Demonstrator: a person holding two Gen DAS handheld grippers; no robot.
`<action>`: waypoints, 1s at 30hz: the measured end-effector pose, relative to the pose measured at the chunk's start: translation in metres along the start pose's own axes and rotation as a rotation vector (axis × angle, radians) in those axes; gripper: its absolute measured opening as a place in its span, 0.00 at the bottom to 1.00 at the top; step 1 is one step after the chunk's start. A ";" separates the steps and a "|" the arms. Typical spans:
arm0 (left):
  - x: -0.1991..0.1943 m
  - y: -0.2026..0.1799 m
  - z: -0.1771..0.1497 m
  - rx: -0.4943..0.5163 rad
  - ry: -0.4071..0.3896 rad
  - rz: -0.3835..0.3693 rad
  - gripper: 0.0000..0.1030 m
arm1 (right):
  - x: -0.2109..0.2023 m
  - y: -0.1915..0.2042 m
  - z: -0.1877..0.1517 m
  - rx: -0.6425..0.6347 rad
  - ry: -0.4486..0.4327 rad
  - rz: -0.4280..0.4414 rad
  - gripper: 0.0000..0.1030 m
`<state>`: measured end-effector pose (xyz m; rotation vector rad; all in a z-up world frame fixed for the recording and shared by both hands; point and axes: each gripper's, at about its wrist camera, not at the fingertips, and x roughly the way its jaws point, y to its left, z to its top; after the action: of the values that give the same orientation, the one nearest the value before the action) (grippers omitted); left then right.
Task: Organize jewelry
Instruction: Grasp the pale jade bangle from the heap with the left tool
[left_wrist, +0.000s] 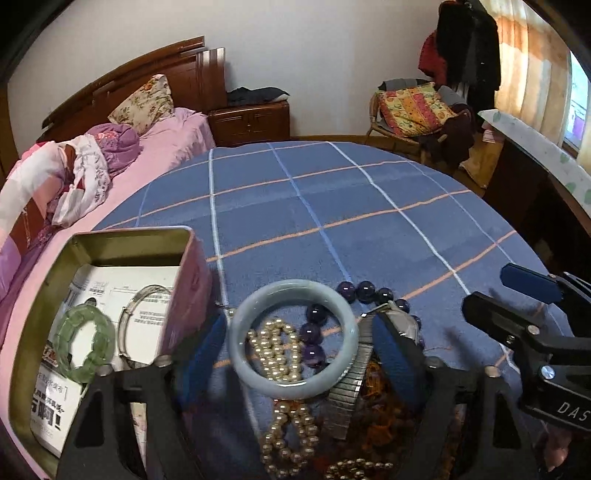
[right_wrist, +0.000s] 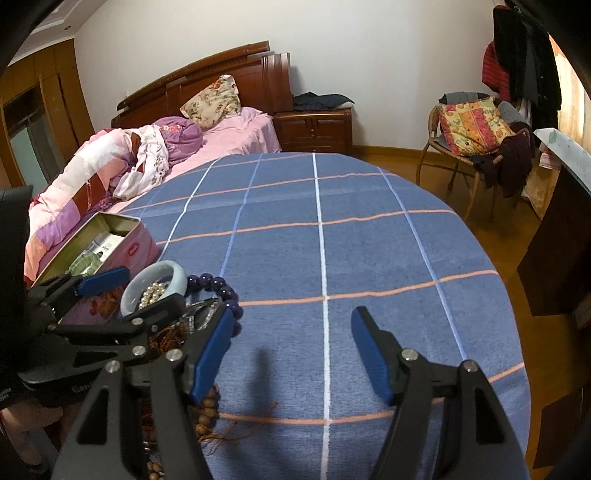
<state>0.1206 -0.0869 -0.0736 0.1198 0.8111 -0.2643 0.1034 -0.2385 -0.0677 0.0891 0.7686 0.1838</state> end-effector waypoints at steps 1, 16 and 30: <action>-0.001 -0.001 0.000 0.006 -0.002 -0.005 0.71 | 0.000 0.000 0.000 -0.001 -0.001 -0.002 0.68; 0.006 0.004 -0.004 -0.025 0.026 -0.006 0.41 | -0.001 -0.002 0.000 0.010 -0.005 -0.011 0.71; -0.005 -0.011 -0.005 0.059 -0.004 -0.053 0.12 | -0.001 -0.007 0.000 0.031 -0.009 -0.006 0.72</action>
<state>0.1108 -0.0952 -0.0729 0.1529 0.8032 -0.3386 0.1038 -0.2450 -0.0684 0.1169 0.7627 0.1653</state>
